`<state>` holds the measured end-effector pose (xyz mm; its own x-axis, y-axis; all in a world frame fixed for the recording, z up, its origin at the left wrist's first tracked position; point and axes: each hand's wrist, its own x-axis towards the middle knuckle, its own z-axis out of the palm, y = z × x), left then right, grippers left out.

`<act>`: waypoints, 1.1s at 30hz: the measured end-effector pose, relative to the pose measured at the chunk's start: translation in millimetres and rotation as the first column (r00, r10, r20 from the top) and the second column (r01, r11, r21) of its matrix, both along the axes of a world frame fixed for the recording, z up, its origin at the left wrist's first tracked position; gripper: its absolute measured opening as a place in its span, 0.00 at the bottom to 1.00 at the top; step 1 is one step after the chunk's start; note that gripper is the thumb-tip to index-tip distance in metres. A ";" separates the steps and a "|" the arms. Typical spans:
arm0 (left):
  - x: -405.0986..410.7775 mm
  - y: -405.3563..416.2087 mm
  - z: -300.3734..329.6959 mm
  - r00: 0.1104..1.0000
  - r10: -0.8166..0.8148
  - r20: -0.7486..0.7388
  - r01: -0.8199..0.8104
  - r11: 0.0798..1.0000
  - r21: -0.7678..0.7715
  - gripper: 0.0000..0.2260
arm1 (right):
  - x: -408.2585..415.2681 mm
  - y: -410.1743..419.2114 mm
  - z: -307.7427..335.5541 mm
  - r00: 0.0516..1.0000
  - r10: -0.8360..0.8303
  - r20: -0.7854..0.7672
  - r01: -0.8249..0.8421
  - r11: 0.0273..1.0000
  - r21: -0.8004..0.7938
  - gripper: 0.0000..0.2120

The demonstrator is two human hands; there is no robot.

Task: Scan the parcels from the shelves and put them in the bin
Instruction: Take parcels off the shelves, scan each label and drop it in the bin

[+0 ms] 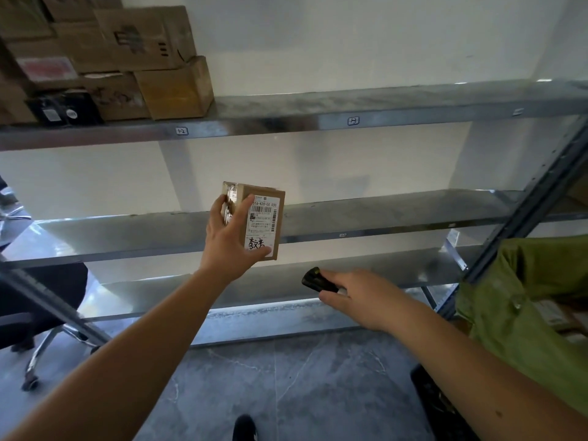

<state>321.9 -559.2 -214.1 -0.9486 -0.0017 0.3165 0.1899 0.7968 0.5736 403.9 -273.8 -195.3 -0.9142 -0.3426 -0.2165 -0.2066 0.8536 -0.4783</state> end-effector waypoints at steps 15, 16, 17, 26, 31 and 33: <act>5.2 66.4 -47.7 0.954 -0.124 0.272 -0.001 0.909 0.417 0.55 | 12.8 53.8 -52.5 0.889 -0.459 -0.009 0.456 0.885 -0.098 0.31; 5.3 71.5 -53.7 0.943 -0.155 0.296 0.002 0.889 0.458 0.56 | 14.4 57.3 -58.2 0.864 -0.504 -0.011 0.502 0.862 -0.066 0.32; 4.8 75.2 -59.9 0.929 -0.189 0.319 0.009 0.872 0.489 0.57 | 15.7 59.6 -63.5 0.836 -0.548 -0.010 0.548 0.836 -0.040 0.33; -12.5 102.0 -81.5 0.760 -0.517 0.395 0.197 0.762 0.617 0.55 | 29.9 37.4 -106.3 0.597 -0.801 0.057 0.802 0.597 -0.015 0.33; -31.2 124.3 -73.7 0.620 -0.698 0.359 0.387 0.670 0.634 0.50 | 31.0 24.3 -107.2 0.450 -0.893 0.024 0.888 0.450 0.097 0.34; -40.0 136.9 -70.5 0.553 -0.758 0.346 0.455 0.623 0.637 0.57 | 34.5 21.3 -100.1 0.390 -0.920 -0.030 0.915 0.384 0.122 0.35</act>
<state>281.9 -422.2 -284.6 -0.7464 0.6561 -0.1109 0.0673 0.2402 0.9684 438.3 -252.6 -295.4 -0.6483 0.7261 -0.2290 0.7488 0.5535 -0.3646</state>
